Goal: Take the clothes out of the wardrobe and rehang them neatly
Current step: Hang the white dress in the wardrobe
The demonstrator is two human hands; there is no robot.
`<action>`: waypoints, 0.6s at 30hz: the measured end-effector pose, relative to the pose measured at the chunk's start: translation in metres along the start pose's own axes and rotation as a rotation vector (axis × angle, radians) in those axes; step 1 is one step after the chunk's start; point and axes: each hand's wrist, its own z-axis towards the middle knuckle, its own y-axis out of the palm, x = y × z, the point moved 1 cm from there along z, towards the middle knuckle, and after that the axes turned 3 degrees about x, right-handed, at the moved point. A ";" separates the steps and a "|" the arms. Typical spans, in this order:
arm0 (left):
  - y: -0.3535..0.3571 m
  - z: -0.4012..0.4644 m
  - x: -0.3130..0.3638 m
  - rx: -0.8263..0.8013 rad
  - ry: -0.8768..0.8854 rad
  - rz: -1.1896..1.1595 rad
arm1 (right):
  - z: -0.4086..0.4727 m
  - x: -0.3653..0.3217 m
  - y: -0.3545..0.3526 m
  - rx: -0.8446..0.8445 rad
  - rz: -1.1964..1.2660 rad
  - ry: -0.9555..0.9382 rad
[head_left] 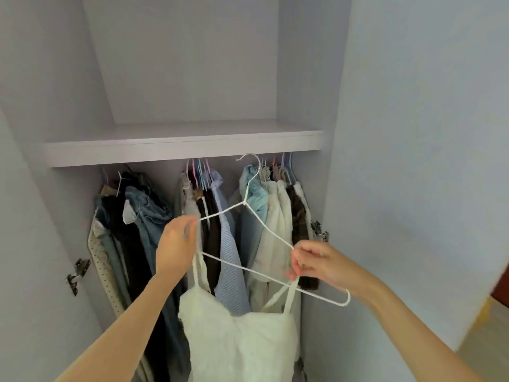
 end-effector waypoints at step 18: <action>0.046 -0.009 -0.072 -0.248 0.155 0.193 | 0.108 0.044 0.018 0.462 -0.310 0.197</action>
